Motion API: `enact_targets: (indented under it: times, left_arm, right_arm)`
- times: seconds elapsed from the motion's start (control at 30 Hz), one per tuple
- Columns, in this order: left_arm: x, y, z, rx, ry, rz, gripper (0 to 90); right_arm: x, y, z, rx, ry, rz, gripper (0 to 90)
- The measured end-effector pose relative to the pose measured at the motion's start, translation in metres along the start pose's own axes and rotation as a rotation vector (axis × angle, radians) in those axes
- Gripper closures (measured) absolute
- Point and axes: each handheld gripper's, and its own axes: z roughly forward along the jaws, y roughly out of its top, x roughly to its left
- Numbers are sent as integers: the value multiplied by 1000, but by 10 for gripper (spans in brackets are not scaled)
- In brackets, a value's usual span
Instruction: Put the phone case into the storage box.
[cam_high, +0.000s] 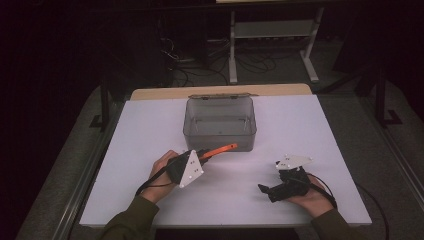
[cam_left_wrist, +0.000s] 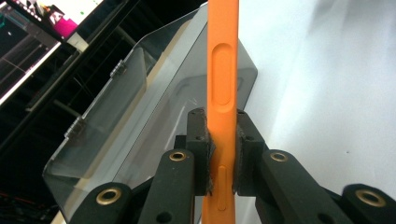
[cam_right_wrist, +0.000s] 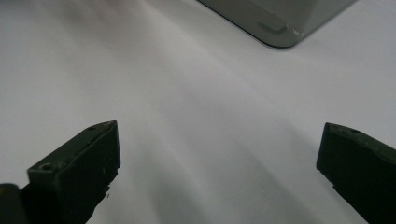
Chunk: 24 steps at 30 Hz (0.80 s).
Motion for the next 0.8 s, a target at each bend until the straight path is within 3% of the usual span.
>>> enact_targets:
  times: [0.8]
  left_arm:
    - [17,-11,0,-28,-75,-236,794]
  right_arm:
    - [1,0,0,5,-2,4,0]
